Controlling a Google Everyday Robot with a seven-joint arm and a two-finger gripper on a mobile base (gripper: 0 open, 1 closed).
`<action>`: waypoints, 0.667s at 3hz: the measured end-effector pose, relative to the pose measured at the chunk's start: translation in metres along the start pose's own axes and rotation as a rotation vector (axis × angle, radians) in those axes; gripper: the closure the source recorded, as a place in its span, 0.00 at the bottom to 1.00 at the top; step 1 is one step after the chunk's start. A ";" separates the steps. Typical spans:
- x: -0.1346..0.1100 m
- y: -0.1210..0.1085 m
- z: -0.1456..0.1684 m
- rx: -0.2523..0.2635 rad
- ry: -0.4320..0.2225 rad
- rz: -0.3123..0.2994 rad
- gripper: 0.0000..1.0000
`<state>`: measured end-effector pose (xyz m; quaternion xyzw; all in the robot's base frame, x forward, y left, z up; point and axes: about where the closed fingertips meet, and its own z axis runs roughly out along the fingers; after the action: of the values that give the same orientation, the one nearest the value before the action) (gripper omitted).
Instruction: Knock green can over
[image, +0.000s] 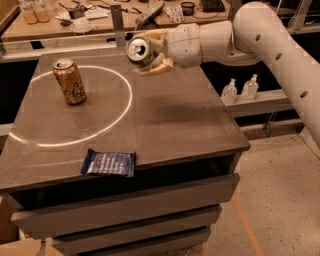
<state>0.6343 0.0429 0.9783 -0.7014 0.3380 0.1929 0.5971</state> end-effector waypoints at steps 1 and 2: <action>0.000 0.008 0.004 -0.146 0.009 -0.137 1.00; -0.003 0.021 0.004 -0.276 -0.005 -0.242 1.00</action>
Offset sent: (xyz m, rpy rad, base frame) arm -0.0263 -0.0059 -0.0198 -0.3359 -0.2511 0.3743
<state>0.6177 0.0467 0.9646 -0.8117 0.2201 0.1661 0.5149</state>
